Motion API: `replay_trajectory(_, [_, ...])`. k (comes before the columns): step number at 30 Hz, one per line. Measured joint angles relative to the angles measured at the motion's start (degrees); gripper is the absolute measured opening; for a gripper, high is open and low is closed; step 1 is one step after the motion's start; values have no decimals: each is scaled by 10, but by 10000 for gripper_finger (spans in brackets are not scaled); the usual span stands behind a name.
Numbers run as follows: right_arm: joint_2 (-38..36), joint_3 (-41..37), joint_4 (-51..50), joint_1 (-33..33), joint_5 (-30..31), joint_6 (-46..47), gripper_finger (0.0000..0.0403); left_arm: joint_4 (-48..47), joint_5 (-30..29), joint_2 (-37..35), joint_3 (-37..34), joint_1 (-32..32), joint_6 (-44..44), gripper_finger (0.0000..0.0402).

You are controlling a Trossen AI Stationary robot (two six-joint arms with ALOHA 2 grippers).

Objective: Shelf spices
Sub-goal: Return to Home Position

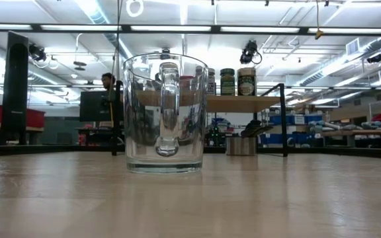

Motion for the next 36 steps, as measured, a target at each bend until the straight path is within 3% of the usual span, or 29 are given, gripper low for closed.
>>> replay_trajectory(7, [-154, -210, 101, 14, 3, 43, 0, 106, -8, -241, -280, 0, -92, 296])
replay_trajectory(11, [-199, -350, 187, 14, -20, 105, 0, 196, 28, -347, -459, 0, -179, 296])
replay_trajectory(16, [-196, -517, 339, 14, -101, 160, 0, 285, 95, -421, -681, 0, -229, 295])
replay_trajectory(21, [-178, -652, 508, 13, -120, 200, 0, 462, 88, -461, -852, 0, -233, 296])
replay_trajectory(23, [-175, -700, 569, 12, -118, 218, 0, 503, 80, -465, -897, 0, -239, 295])
replay_trajectory(31, [-174, -707, 533, -10, -131, 189, 0, 495, 82, -464, -962, -8, -222, 295])
replay_trajectory(36, [-174, -707, 533, -69, -209, 169, 0, 494, 81, -460, -962, -13, -189, 296])
